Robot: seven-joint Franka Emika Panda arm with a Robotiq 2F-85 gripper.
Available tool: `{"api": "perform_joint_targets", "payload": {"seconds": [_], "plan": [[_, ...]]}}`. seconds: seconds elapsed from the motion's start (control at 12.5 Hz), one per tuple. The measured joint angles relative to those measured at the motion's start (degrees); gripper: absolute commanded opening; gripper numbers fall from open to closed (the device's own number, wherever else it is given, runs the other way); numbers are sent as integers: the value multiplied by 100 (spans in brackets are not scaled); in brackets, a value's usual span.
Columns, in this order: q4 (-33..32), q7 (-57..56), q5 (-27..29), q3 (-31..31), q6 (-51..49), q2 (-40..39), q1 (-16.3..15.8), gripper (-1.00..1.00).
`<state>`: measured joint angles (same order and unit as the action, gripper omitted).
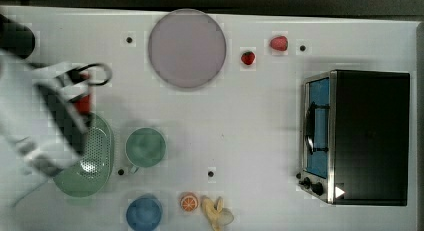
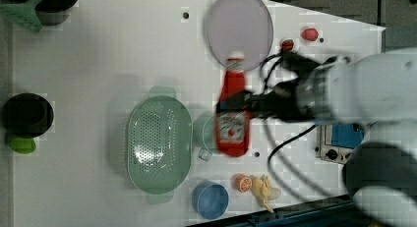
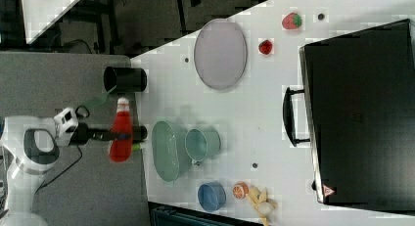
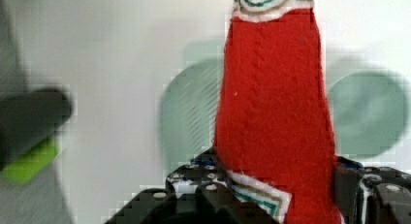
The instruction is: Pick ketchup from strainer and place it on the table
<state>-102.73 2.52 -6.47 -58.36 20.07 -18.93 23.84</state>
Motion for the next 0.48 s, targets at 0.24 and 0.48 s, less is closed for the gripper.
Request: {"api": "perform_joint_targets", "payload": {"seconds": [0.24, 0.48], "plan": [[157, -378, -9, 238, -540, 46, 671, 13], [95, -999, -487, 425, -871, 116, 1329, 13]]}}
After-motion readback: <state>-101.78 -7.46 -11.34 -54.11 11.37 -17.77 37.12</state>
